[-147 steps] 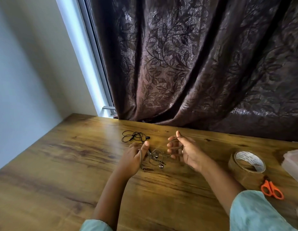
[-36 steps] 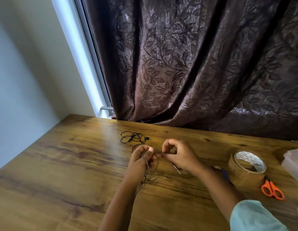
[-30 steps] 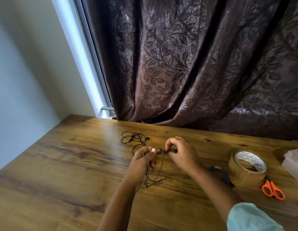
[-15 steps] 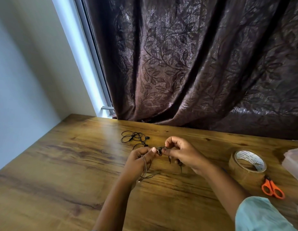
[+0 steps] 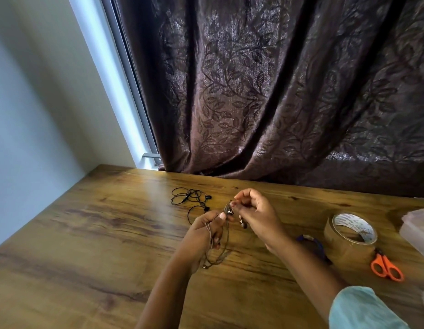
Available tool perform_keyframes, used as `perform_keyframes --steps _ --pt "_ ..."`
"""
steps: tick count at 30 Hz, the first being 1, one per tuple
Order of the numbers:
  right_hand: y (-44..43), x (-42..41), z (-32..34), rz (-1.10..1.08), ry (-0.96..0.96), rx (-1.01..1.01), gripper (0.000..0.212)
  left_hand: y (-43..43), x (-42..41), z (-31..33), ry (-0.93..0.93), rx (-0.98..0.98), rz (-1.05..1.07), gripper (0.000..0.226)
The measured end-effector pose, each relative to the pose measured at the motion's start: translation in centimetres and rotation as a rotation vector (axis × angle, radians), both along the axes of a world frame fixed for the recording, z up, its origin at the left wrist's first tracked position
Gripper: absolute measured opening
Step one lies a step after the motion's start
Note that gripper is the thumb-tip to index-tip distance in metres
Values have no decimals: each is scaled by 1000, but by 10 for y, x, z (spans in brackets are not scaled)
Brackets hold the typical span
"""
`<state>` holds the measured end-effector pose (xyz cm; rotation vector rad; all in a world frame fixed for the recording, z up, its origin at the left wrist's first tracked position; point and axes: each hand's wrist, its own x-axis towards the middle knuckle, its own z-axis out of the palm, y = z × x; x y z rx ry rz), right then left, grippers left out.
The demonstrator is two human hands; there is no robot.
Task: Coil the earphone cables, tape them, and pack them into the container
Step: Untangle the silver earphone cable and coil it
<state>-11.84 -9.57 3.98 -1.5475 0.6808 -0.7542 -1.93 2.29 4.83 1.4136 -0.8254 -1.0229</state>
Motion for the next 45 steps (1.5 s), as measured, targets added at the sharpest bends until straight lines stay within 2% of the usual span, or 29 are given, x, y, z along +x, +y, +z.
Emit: perform_keyframes --steps 2,4,7,9,11,14,17,19,23,27,29,32,36,38,40,41,43,44,45 --pt "-1 1 -1 19 34 -89 15 0 -1 1 -31 -10 -19 22" --pt "-1 1 -2 -30 158 -298 29 1 -3 1 -52 -21 -17 18" --pt "5 -3 -1 -296 246 -618 46 1 -6 -1 -66 -35 39 16" --pt "11 -6 -2 -399 310 -797 38 -1 -7 -3 -79 -47 67 18" --pt "14 -7 -4 -332 394 -840 28 -2 -8 -2 -81 -63 62 20" --pt "14 -6 -9 -172 391 -724 29 -2 -10 0 -51 -104 19 29" --pt "15 -4 -5 -78 292 -583 13 -3 -10 -3 -59 -109 64 30" --pt "15 -4 -3 0 247 -478 12 -4 -10 -5 -92 -119 108 29" --pt "17 -10 3 165 13 -164 17 -8 -4 -12 -73 -184 278 23" --pt "19 -20 10 376 -162 56 14 -10 9 -24 -264 -219 435 20" --pt "18 -24 10 434 -252 165 15 -11 13 -29 -296 -202 526 21" --pt "14 -30 9 444 -422 422 18 -10 21 -34 -227 -139 698 21" --pt "9 -37 5 424 -600 677 35 -9 29 -35 -60 -107 783 25" --pt "8 -40 2 416 -631 770 34 -10 29 -35 -31 -86 827 28" --pt "6 -41 0 394 -548 800 31 -11 25 -35 7 -100 823 27" --pt "5 -41 0 362 -414 731 26 -10 24 -33 17 -107 789 26" --pt "3 -39 -2 282 27 399 5 -7 19 -26 32 -101 690 22" --pt "3 -38 -3 255 222 239 8 -5 15 -21 53 -98 634 21" --pt "2 -36 -5 233 334 124 19 -4 11 -18 71 -98 578 20"
